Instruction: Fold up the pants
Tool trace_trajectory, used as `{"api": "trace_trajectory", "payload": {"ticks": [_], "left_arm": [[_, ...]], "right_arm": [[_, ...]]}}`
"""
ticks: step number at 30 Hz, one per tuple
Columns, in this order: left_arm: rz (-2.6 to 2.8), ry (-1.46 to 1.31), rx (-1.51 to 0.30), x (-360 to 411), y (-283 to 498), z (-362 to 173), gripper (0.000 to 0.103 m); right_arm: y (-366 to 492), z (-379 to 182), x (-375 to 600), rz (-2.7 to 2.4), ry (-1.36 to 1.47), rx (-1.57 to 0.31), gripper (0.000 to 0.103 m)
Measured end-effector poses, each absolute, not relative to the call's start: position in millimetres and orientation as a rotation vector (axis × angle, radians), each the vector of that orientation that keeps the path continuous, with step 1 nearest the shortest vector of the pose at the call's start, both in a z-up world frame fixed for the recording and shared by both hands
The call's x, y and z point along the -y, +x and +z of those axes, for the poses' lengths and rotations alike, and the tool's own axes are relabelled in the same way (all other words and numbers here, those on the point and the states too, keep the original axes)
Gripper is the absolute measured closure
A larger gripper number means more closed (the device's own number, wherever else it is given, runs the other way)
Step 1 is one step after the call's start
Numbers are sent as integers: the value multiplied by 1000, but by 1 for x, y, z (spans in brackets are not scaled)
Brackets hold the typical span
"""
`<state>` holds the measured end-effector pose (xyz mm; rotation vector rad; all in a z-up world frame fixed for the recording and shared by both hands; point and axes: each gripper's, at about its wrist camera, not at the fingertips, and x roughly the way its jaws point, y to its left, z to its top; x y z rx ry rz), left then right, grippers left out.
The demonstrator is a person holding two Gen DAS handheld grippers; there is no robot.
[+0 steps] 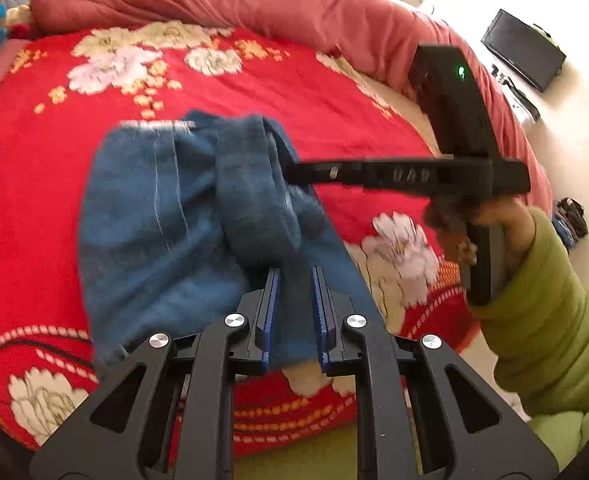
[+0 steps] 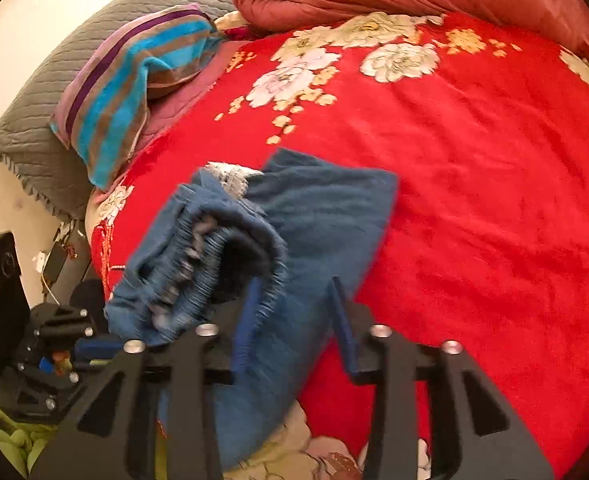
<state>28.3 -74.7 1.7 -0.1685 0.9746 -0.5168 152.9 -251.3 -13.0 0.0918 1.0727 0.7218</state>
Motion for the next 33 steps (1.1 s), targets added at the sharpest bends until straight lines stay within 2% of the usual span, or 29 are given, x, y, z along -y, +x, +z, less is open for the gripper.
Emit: {"api": "trace_trajectory", "payload": {"ticks": [3,4,8,13,14,15,16,17,23,27,30,33], "left_arm": [[-502,-216,-914,55,15,17,94],[-476,-223,-881,46,12,24,94],[-246,-150,-844,17,15,36,93],[-166,-121,-926,17,31,5,92],[-173,-114,-951,22,32,-3,92],[-176,-106,-959,24,29,-6,92],[-182,-96,-963,27,26,-7,92],[-195,-86,-966,31,23,-9,92],[-227,-115,-971,27,16,-9,87],[-216,-107,-969,29,17,-7,86],[-209,-103,-965,29,15,-4,84],[-202,-100,-956,30,13,-1,80]], "right_arm": [[150,7,261,706,126,-1004,51],[148,12,258,707,116,-991,50],[139,28,224,791,60,-962,49],[132,17,173,760,-108,-993,49],[131,11,168,737,-157,-994,55],[128,6,166,722,-213,-989,78],[125,1,168,727,-236,-997,94],[124,-2,175,734,-223,-1002,95],[115,-26,204,666,-200,-1047,95],[110,-16,216,680,-110,-1017,91],[105,-2,222,690,-92,-979,76],[95,14,221,711,-102,-929,69]]}}
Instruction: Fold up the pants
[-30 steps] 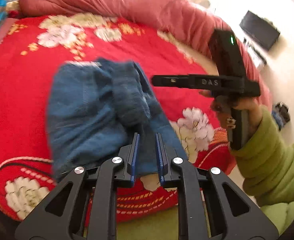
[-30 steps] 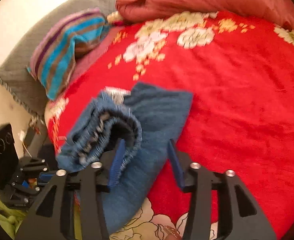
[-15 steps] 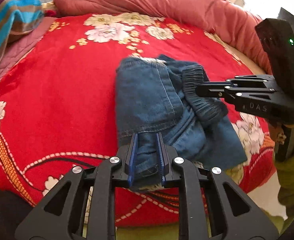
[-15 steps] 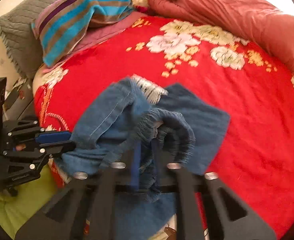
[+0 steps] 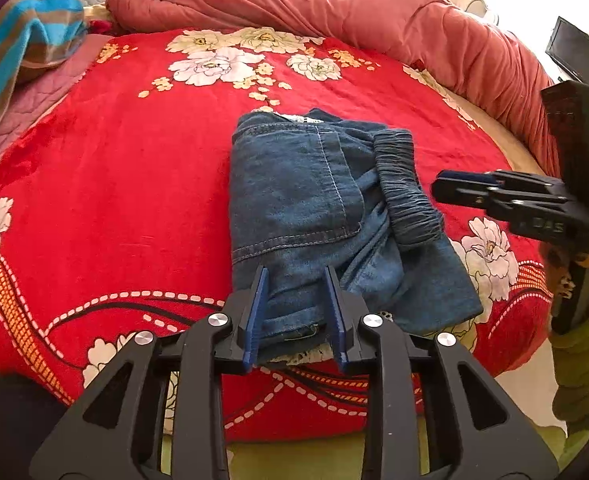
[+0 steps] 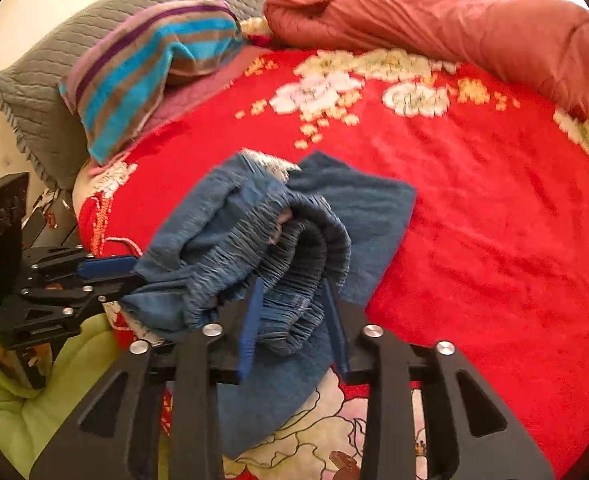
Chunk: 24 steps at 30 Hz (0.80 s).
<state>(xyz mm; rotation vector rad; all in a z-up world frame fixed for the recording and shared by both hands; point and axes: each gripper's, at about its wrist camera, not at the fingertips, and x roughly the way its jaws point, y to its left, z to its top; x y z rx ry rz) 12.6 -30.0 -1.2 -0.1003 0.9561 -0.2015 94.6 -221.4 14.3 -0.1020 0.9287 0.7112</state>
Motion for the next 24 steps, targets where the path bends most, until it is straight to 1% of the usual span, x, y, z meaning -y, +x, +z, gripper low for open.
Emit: {"api": "trace_trajectory", "payload": {"ticks": [3,4,7,11,16,17,18,20,24], "left_arm": [[-192,-99,-942,30,9,4,75],[-191,-100,-938,29,9,5,72],[-190,-112,-919,26,7,13,57],[-156,-148,-889,11,13,24,47],[-108,-215,-918,-16,45,24,47],[-109,-227,-932,-18,51,22,51],[-117,-237,-950,-20,60,20,59],[-128,-232,-972,-18,71,17,65],[-149,-221,-1012,-10,93,9,65]], "right_arm": [[83,25,219,732,-137,-885,62],[79,29,217,743,-153,-869,61],[65,38,212,770,-204,-824,58],[43,44,201,809,-308,-747,58],[20,36,169,918,-440,-699,58],[18,34,162,937,-461,-693,58],[16,30,153,961,-490,-684,58],[14,25,141,984,-537,-670,58],[20,10,115,1039,-647,-680,59]]}}
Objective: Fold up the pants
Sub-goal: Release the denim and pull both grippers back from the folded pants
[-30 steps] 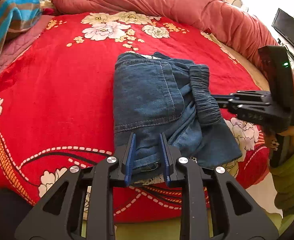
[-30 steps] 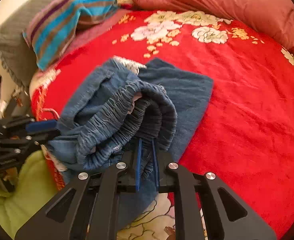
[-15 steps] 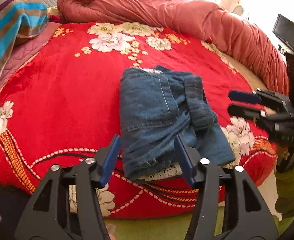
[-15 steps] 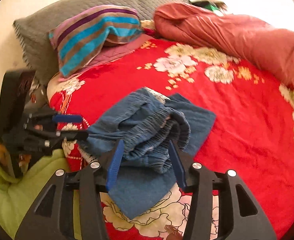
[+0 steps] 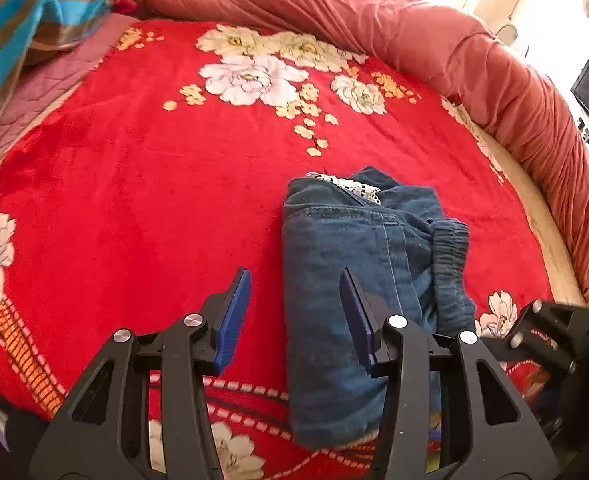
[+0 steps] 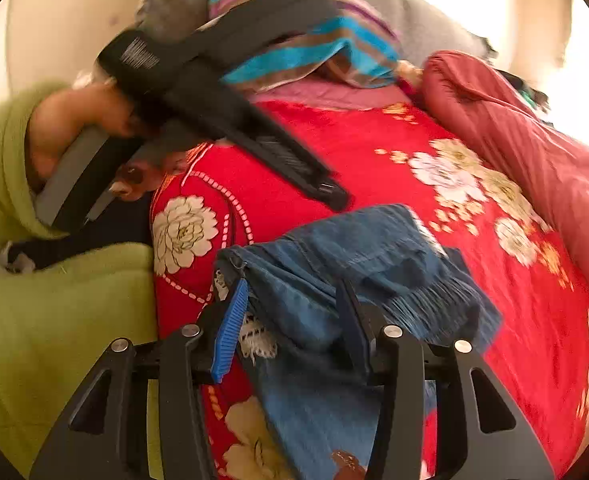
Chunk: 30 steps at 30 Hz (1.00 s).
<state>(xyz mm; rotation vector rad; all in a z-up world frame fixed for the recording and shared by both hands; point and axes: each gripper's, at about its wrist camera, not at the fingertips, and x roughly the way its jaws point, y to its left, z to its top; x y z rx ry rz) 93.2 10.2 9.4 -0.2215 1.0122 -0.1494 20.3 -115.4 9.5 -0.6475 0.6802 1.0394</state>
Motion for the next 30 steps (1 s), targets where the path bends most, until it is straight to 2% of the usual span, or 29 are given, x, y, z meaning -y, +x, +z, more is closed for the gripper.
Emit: {"api": "trace_trajectory", "payload": {"ticks": [2,3,4,5,10,15,21,24,29,30], "left_arm": [[-160,-220,-1031,-6,101,3,65],[-160,-215,-1039,-3,104,0,65],[-161,-211,-1047,-1,107,-4,65],[-160,-207,-1054,1,109,-8,65],[-158,-199,-1053,5,108,-19,65],[-155,-193,-1027,11,104,-20,65],[-146,-130,-974,21,90,-5,65],[-152,-128,-948,23,85,5,60],[-152,-118,-923,26,77,14,58],[-154,-117,-923,27,75,16,56]], "right_arm": [[25,-2,107,1041,-691,-678,59],[29,-8,104,1044,-697,-691,65],[31,-11,103,1076,-669,-716,90],[30,-10,105,1114,-626,-734,98],[8,-6,119,1149,-647,-728,98],[7,-33,126,1110,-594,-788,96],[7,-10,143,1106,-482,-783,85],[0,4,153,1104,-447,-759,81],[-5,23,166,1074,-408,-727,77],[-4,26,169,1073,-392,-726,74]]}}
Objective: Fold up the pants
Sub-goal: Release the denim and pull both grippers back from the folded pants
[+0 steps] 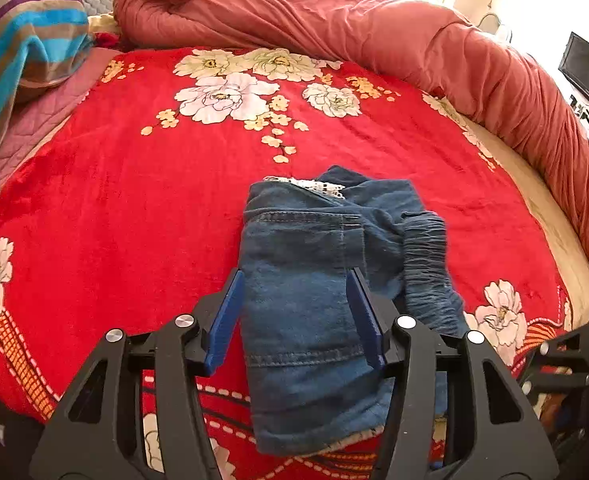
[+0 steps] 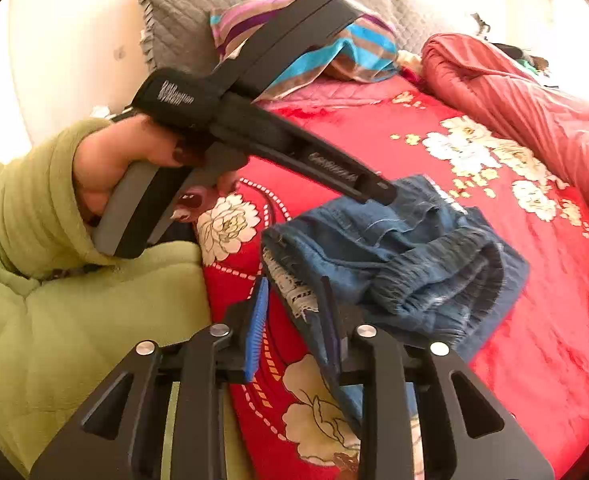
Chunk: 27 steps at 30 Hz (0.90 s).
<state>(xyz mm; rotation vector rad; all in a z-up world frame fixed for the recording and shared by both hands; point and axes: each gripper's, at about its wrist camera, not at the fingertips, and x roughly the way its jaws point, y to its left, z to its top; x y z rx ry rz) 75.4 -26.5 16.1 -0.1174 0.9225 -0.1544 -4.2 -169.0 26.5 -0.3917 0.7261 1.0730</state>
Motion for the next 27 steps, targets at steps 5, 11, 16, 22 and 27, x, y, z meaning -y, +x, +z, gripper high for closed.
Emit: {"api": "trace_trajectory", "payload": {"ticks": [5,11,16,22,27], "left_arm": [[-145,-111,-904,28,66,25,52],[-133,-103,-876,28,55,38,40],[-120,-101,-856,28,46,47,30],[-114,-98,-828,27,36,58,21],[-108,-86,-801,27,27,65,13]], "right_arm": [[-7,40,179,1055,-372,-700,69],[-5,59,192,1025,-332,-661,51],[-2,71,201,968,-303,-633,35],[6,82,213,893,-256,-603,19],[13,88,222,838,-220,-584,19]]}}
